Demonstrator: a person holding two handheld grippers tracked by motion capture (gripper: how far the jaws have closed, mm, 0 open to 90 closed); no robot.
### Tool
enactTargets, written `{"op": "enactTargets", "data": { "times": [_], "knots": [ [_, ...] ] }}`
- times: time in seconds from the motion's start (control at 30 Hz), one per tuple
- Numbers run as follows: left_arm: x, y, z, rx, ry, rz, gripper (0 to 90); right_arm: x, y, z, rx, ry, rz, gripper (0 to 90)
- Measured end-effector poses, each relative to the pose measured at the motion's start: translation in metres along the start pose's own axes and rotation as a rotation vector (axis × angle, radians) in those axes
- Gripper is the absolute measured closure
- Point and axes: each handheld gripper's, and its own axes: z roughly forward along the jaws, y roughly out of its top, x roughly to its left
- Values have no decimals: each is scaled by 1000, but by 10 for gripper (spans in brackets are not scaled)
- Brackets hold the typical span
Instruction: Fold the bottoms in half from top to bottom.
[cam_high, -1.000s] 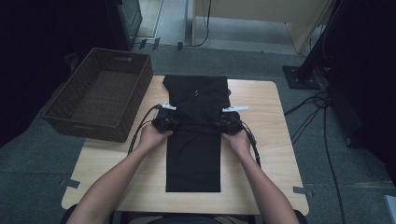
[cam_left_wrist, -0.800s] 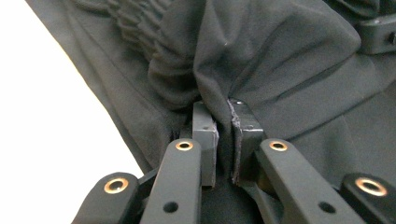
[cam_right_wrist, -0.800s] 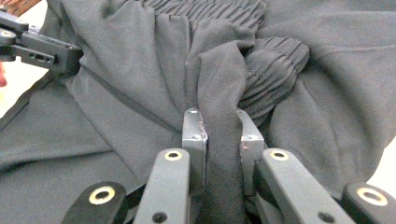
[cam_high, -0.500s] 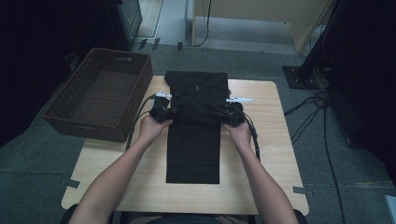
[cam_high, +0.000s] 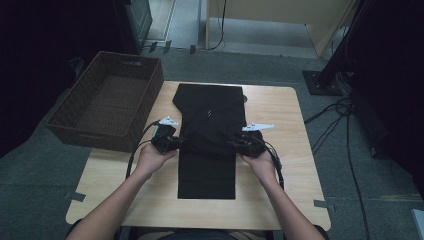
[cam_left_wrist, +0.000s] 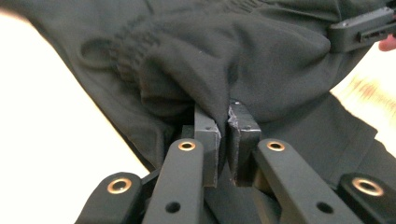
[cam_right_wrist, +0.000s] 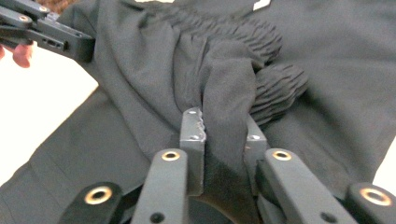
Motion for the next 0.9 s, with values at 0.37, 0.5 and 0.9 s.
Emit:
{"op": "enactTargets", "data": {
  "times": [0.37,0.5,0.9],
  "knots": [
    [18,4,-26,-16,-53,-58,566,-11,2,-29,-67,57,-3,421],
    [32,8,-25,-3,-38,-88,679,-26,6,-28,-61,16,3,540],
    [58,10,16,50,-29,-146,900,-53,4,10,25,-23,93,849]
  ]
}}
